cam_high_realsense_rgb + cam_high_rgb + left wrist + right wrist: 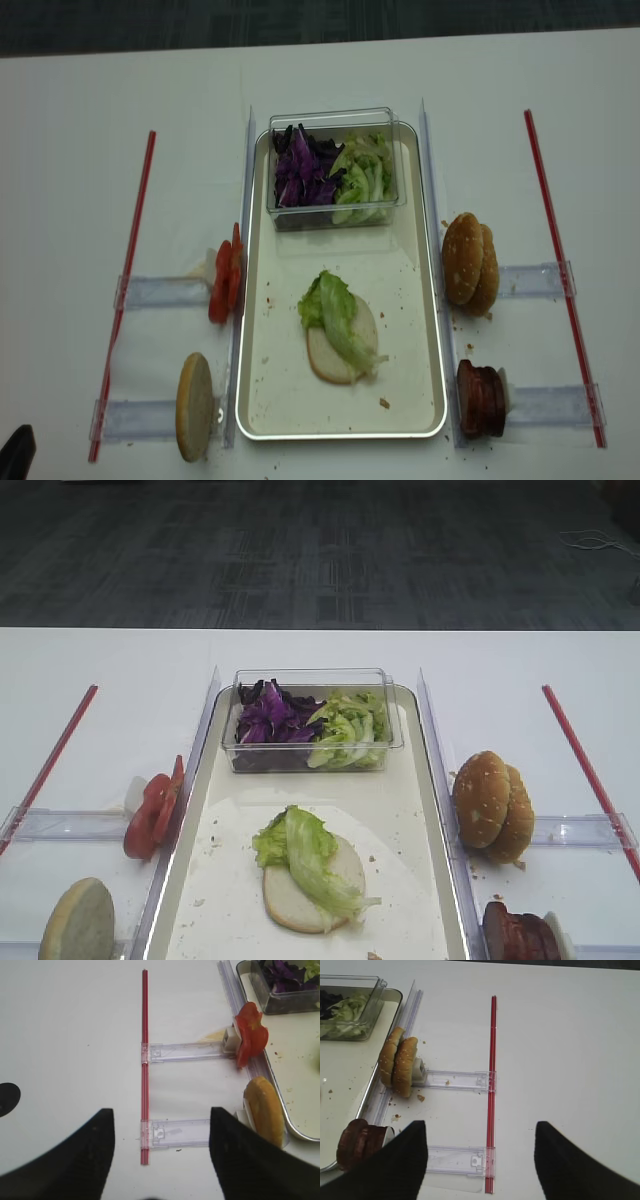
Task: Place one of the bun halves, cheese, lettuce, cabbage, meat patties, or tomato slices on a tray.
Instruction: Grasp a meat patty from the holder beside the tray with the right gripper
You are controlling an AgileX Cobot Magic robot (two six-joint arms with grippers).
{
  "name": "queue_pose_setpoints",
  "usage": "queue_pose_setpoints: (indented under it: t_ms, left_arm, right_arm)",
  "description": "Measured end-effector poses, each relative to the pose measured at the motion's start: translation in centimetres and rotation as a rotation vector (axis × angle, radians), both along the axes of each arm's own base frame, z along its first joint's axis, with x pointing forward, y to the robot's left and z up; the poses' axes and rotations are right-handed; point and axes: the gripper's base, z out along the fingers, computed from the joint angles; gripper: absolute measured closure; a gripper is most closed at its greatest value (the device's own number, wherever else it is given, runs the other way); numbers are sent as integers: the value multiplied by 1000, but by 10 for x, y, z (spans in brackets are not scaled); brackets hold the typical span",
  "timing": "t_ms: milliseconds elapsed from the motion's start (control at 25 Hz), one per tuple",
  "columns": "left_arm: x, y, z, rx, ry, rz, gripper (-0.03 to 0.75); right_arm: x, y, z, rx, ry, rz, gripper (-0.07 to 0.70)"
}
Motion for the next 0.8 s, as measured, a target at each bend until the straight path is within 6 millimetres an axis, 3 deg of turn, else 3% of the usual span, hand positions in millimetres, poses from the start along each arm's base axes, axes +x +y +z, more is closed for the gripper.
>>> queue_pose_setpoints:
  t_ms: [800]
  left_arm:
    - [0, 0, 0, 0, 0, 0, 294]
  right_arm:
    - [2, 0, 0, 17, 12, -12, 163]
